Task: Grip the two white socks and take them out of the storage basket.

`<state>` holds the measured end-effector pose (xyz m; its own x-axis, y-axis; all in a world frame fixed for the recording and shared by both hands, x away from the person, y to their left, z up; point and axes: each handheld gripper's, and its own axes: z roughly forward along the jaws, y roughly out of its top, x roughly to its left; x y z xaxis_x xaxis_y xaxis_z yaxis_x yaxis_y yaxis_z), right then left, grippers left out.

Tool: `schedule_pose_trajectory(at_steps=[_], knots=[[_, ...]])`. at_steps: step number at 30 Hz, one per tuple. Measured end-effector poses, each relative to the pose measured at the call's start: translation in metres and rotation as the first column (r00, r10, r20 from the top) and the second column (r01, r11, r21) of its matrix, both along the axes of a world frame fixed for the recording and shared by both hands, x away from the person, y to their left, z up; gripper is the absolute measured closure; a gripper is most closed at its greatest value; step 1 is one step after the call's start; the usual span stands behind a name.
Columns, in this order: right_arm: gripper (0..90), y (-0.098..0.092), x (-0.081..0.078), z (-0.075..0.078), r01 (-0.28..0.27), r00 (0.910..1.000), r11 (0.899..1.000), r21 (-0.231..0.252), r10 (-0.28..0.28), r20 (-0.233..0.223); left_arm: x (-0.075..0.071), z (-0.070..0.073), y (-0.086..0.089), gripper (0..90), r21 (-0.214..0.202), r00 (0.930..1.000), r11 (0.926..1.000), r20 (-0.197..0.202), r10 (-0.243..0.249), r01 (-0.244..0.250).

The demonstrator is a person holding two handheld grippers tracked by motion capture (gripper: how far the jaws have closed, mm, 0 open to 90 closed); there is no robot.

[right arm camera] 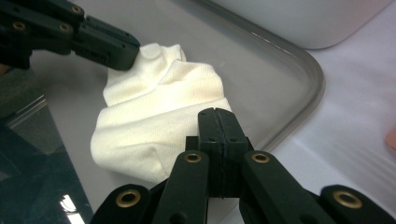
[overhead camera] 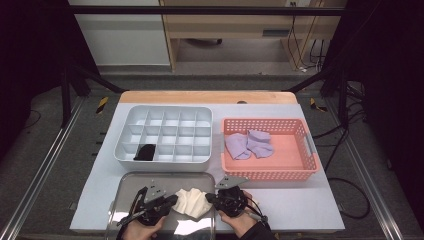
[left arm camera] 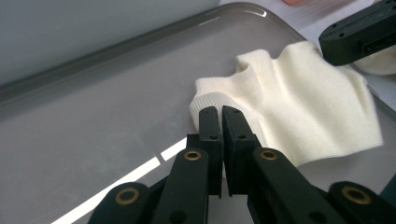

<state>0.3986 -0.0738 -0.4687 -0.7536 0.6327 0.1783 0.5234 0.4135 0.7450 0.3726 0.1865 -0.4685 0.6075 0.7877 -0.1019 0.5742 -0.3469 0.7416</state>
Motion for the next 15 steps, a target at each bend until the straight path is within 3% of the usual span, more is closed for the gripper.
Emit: schedule_pose_trajectory(at_steps=[5, 8, 15], knots=[[90.0, 0.001, 0.002, 0.009, 0.009, 0.9997, 1.000, 0.013, -0.009, 0.024, -0.008, -0.001, 0.016, 86.7, 0.014, 0.9998, 0.9997, -0.004, 0.022, -0.022], [84.3, 0.003, 0.000, 0.009, 0.013, 0.9993, 1.000, 0.013, -0.013, 0.034, -0.010, -0.001, 0.025, 86.6, 0.016, 0.9993, 0.9991, -0.002, 0.038, -0.038], [73.0, 0.011, -0.002, 0.004, 0.013, 0.9996, 1.000, 0.020, -0.013, 0.024, -0.008, -0.004, 0.023, 86.4, 0.048, 0.9993, 0.9981, 0.003, 0.038, -0.038]])
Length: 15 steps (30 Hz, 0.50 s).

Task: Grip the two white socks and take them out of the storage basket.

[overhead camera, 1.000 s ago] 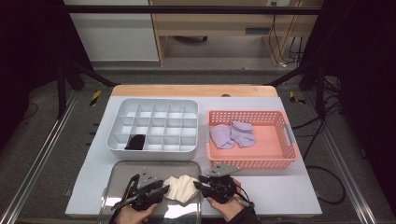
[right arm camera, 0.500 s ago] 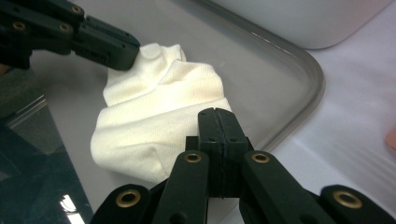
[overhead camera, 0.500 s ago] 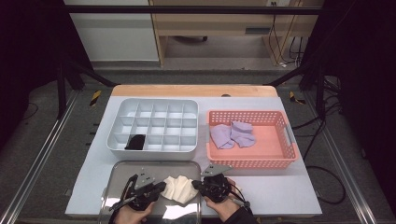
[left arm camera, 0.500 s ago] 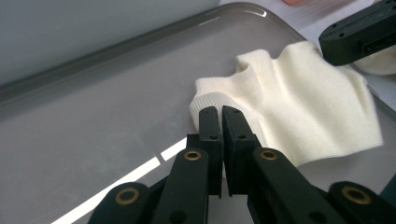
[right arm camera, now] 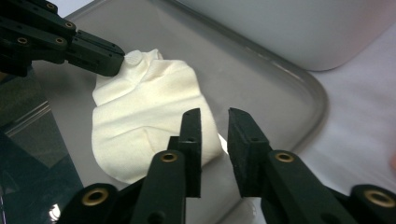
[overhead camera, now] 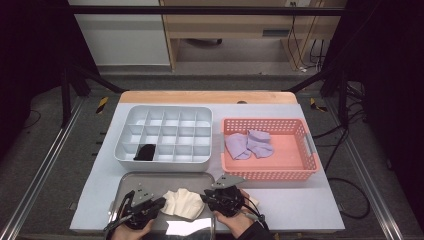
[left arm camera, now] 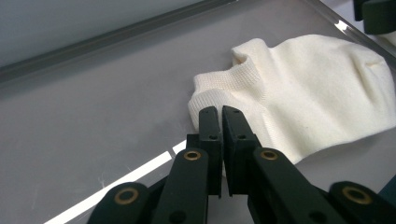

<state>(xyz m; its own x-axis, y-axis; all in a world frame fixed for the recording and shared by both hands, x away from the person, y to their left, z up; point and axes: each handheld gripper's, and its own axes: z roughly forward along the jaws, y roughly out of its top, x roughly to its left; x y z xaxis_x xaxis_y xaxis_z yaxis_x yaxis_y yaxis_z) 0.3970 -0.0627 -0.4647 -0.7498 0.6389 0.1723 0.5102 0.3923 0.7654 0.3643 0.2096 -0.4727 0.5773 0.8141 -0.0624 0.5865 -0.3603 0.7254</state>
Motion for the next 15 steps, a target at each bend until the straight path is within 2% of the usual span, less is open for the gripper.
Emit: schedule_pose_trajectory(at_steps=[2, 6, 10, 12, 15], knots=[[68.7, 0.004, -0.001, -0.005, -0.003, 1.0000, 1.000, -0.021, 0.003, 0.001, 0.000, 0.000, 0.000, 86.4, 0.000, 1.0000, 1.0000, -0.001, -0.001, 0.001], [66.1, 0.006, -0.003, -0.012, 0.001, 1.0000, 0.998, -0.061, 0.000, 0.007, 0.000, 0.000, 0.000, 86.3, 0.000, 1.0000, 1.0000, -0.002, -0.002, 0.002], [75.6, 0.007, -0.007, -0.014, -0.014, 0.9997, 0.998, -0.060, 0.015, 0.018, 0.000, -0.001, 0.000, 86.4, 0.004, 1.0000, 1.0000, -0.001, -0.001, 0.001], [82.8, 0.009, -0.009, -0.013, -0.028, 0.9996, 0.998, -0.061, 0.028, -0.001, 0.000, -0.001, 0.000, 86.4, 0.003, 1.0000, 1.0000, -0.001, 0.000, 0.000], [84.9, 0.008, -0.009, -0.010, -0.035, 0.9993, 0.997, -0.076, 0.034, -0.016, 0.000, 0.000, -0.001, 86.4, -0.005, 1.0000, 1.0000, 0.002, -0.001, 0.001]])
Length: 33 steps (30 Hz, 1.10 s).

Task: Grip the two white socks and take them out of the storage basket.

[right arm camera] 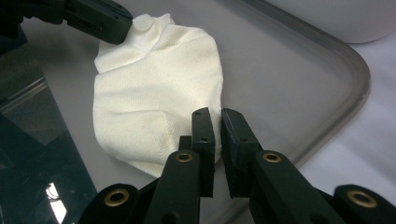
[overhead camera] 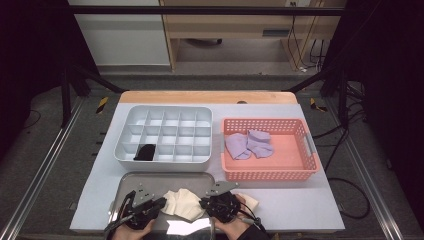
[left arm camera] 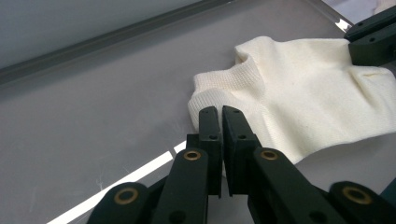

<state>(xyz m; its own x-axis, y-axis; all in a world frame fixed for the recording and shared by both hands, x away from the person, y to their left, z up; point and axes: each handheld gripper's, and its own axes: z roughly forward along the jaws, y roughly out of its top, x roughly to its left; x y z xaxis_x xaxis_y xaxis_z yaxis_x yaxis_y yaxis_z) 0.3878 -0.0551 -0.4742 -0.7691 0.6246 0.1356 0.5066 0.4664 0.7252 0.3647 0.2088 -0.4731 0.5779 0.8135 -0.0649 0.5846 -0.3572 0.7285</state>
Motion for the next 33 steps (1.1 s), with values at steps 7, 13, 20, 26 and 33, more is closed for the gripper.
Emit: schedule_pose_trajectory(at_steps=[7, 13, 20, 26, 33], knots=[[84.7, -0.024, 0.000, 0.016, 0.040, 0.9992, 0.999, 0.035, -0.040, 0.003, -0.002, -0.001, -0.010, 86.3, -0.026, 0.9990, 0.9988, -0.012, -0.043, 0.042], [80.2, -0.027, 0.005, 0.007, 0.069, 0.9976, 0.998, -0.007, -0.069, 0.001, -0.005, -0.002, -0.018, 85.5, -0.011, 0.9983, 0.9983, 0.002, -0.058, 0.058], [70.7, -0.045, 0.003, 0.020, 0.099, 0.9911, 0.993, 0.066, -0.104, 0.083, -0.006, 0.004, -0.013, 72.9, -0.046, 0.9986, 0.9976, 0.018, -0.050, 0.051], [71.6, -0.069, -0.003, 0.022, 0.115, 0.9899, 0.987, 0.116, -0.123, 0.070, -0.006, 0.009, -0.007, 63.2, -0.063, 0.9980, 0.9975, 0.056, -0.029, 0.032], [70.4, -0.075, -0.017, 0.016, 0.140, 0.9888, 0.987, 0.083, -0.144, 0.040, -0.004, 0.010, -0.001, 55.1, -0.036, 0.9962, 0.9993, 0.087, -0.004, 0.007]])
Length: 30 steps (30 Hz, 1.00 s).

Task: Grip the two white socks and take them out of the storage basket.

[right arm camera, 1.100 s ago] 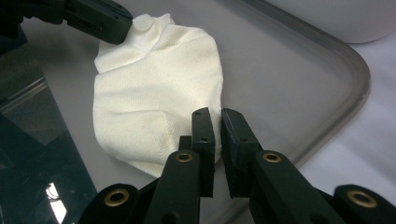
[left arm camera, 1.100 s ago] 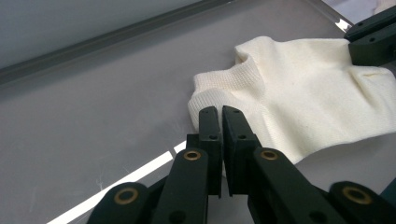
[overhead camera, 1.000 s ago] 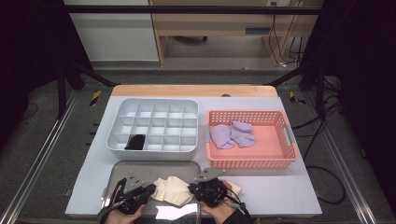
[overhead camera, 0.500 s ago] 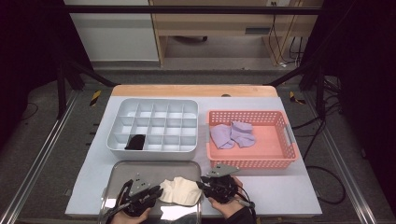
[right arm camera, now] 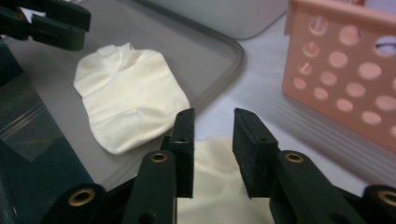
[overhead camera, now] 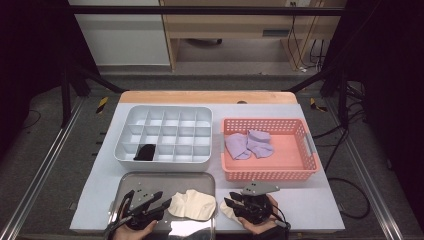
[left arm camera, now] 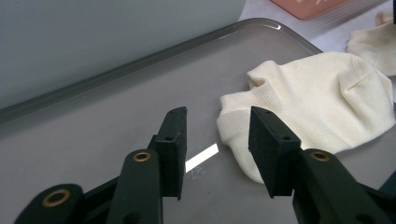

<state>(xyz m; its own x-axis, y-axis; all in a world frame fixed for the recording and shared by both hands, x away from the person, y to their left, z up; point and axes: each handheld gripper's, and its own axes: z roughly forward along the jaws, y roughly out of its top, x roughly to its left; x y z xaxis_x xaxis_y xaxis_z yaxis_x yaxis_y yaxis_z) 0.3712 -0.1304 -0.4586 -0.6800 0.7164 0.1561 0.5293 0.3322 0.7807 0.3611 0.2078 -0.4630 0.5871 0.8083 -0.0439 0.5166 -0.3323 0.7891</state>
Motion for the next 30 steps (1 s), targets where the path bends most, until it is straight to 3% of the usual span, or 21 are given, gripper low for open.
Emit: schedule_pose_trajectory(at_steps=[5, 11, 21, 26, 30], knots=[[69.7, 0.008, -0.011, -0.009, -0.004, 0.9997, 0.999, -0.039, 0.003, -0.026, 0.002, -0.003, 0.001, 49.8, -0.011, 0.9997, 0.9999, -0.020, 0.010, -0.010], [66.9, 0.017, -0.010, -0.020, -0.011, 0.9991, 0.997, -0.070, 0.008, -0.040, 0.004, -0.005, 0.001, 45.7, -0.030, 0.9991, 0.9995, -0.043, 0.005, -0.006], [63.2, 0.026, -0.014, -0.024, -0.012, 0.9999, 0.993, -0.116, 0.012, 0.003, 0.005, -0.006, 0.002, 43.3, -0.036, 0.9987, 0.9993, -0.051, 0.006, -0.008], [83.6, 0.027, -0.013, -0.023, 0.007, 0.9996, 0.985, -0.171, -0.002, 0.028, 0.006, -0.006, 0.002, 43.4, -0.039, 0.9985, 0.9992, -0.055, 0.005, -0.007], [86.7, 0.020, -0.006, -0.020, 0.010, 0.9989, 0.993, -0.119, -0.016, -0.045, 0.006, -0.006, 0.003, 43.6, -0.044, 0.9983, 0.9990, -0.057, 0.006, -0.008]])
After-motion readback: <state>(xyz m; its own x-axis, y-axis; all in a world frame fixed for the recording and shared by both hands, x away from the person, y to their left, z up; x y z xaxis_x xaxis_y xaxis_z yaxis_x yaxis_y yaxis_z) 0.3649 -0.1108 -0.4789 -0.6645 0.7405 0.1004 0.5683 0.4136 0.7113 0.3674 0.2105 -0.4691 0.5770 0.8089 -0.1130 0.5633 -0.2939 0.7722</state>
